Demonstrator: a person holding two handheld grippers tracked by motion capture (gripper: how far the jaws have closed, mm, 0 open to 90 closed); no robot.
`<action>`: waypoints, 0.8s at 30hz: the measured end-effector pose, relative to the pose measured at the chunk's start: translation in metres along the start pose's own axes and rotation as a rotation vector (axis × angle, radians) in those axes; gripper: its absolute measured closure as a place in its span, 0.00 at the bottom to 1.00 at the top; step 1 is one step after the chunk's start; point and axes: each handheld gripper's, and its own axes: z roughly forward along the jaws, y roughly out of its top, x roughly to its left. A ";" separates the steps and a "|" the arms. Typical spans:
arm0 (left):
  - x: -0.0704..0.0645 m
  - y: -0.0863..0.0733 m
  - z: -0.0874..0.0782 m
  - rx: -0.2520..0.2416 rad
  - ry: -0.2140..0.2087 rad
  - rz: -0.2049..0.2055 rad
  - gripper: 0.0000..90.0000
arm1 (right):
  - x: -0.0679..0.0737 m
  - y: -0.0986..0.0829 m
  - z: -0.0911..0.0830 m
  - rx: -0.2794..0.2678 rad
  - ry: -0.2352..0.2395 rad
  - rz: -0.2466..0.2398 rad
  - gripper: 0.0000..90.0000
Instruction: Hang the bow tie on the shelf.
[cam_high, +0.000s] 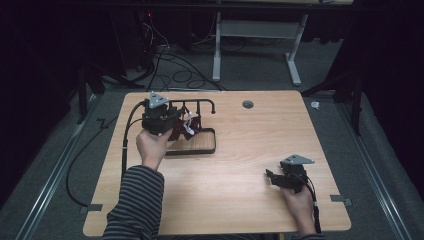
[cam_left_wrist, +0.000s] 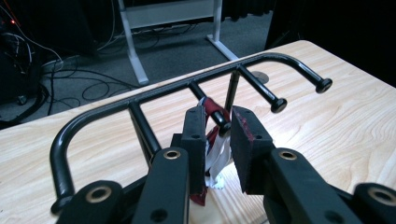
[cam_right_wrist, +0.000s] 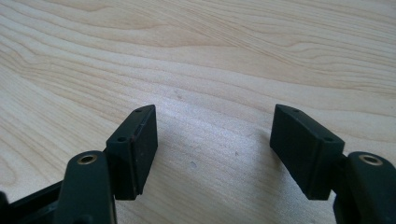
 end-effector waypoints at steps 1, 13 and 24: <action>0.000 -0.001 -0.001 0.003 -0.002 0.000 0.84 | 0.000 0.000 0.000 0.001 0.000 -0.001 0.37; 0.001 -0.011 -0.014 0.011 -0.022 0.009 0.80 | 0.001 0.000 0.000 0.001 -0.002 -0.004 0.37; 0.005 -0.021 -0.025 0.010 -0.023 0.001 0.78 | 0.001 0.000 0.000 0.001 -0.003 -0.005 0.37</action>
